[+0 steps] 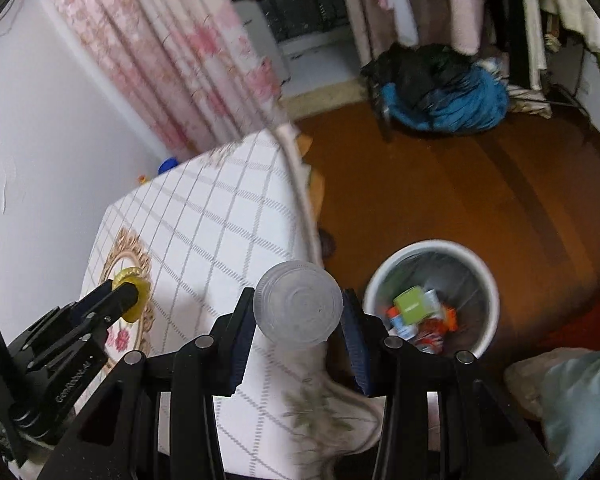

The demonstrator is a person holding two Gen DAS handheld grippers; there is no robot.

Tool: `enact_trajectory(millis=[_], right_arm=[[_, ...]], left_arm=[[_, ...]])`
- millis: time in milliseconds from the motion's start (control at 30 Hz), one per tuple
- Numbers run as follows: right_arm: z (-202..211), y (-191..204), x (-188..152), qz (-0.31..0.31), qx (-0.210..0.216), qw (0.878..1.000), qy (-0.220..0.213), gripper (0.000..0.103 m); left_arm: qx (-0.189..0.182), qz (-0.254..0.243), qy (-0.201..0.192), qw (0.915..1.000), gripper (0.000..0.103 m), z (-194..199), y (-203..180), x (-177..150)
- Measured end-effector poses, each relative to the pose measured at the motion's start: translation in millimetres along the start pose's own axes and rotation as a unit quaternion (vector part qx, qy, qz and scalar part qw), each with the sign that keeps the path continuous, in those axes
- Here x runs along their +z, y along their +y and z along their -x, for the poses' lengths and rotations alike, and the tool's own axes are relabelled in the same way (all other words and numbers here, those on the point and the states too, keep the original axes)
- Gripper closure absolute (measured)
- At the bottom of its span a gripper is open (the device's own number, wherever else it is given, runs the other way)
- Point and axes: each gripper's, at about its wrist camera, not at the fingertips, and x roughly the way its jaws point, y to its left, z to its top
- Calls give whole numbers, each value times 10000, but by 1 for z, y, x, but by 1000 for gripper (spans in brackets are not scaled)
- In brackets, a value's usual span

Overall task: Collect trash
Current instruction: 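Carry the peel and ball over the white bin and open both tools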

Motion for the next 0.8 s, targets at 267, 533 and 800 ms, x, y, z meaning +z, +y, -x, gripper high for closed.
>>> enact_trajectory(millis=[267,533,800], right_arm=[[15,-90,15,-398,-573,9975,-54,59],[-64,-196,-1,-1105,-805,9875,788,59],[-145,-254,-15,-1560,-681,9733,1539,59]], left_arm=[[-881,-180,266,9956,80,-44,-79,38],[-1517,150,1708,9734,80,-164,-126,37],[-1557,296,2705,9496,73,-245,-156,27]])
